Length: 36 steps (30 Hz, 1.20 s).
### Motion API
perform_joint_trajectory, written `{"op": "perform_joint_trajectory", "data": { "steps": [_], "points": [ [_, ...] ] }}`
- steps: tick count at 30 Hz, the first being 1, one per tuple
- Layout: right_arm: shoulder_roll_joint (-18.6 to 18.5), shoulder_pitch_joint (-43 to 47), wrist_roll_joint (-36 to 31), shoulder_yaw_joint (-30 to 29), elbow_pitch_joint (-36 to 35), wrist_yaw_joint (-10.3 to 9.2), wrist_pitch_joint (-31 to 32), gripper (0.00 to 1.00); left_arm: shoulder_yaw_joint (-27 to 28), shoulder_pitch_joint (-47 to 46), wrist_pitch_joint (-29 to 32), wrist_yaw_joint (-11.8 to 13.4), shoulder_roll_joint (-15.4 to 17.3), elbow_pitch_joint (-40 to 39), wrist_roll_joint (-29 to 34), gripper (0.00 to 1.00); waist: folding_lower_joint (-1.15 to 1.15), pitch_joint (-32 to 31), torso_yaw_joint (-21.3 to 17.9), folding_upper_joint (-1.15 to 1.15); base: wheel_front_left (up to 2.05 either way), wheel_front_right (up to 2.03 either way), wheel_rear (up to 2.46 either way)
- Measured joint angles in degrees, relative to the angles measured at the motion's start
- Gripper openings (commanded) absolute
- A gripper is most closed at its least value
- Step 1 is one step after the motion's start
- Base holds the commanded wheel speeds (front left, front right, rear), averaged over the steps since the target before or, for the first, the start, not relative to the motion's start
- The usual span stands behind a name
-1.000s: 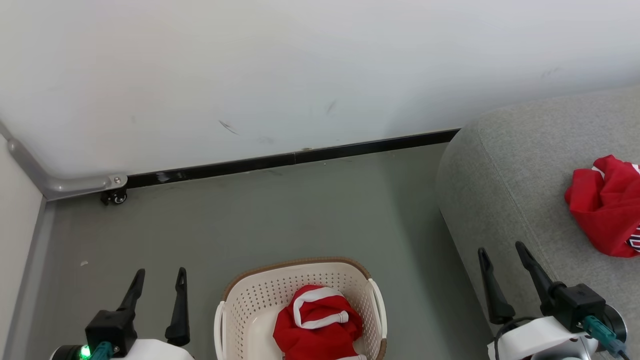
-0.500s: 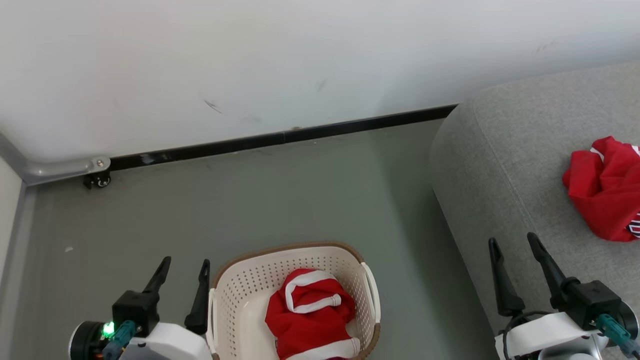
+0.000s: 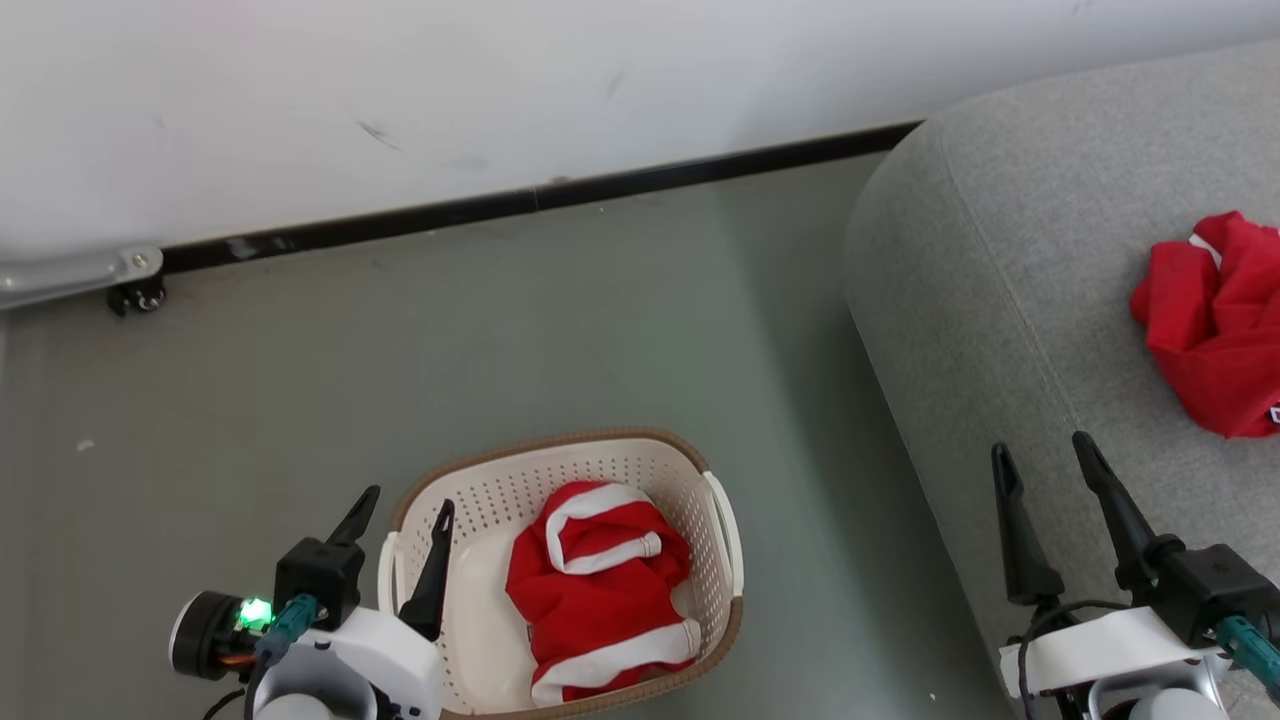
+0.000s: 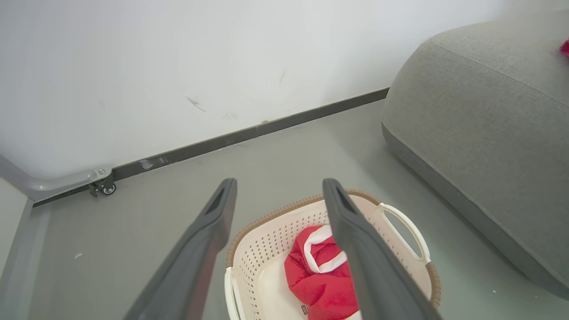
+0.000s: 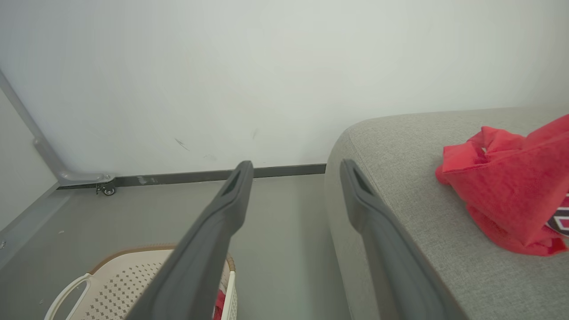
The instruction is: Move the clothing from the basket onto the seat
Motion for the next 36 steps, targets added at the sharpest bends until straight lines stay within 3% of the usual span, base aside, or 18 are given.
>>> {"op": "perform_joint_trajectory", "data": {
  "steps": [36],
  "points": [
    [0.0, -13.5, 4.0, 1.1, -4.2, 0.00, -0.7, 1.00, -6.7, -15.4, 2.3, -3.9, 0.2, 14.2, 7.5, 1.00, 0.00, 19.9, -4.7, 0.00, 0.00, 0.00, 0.00]
  ]
}}
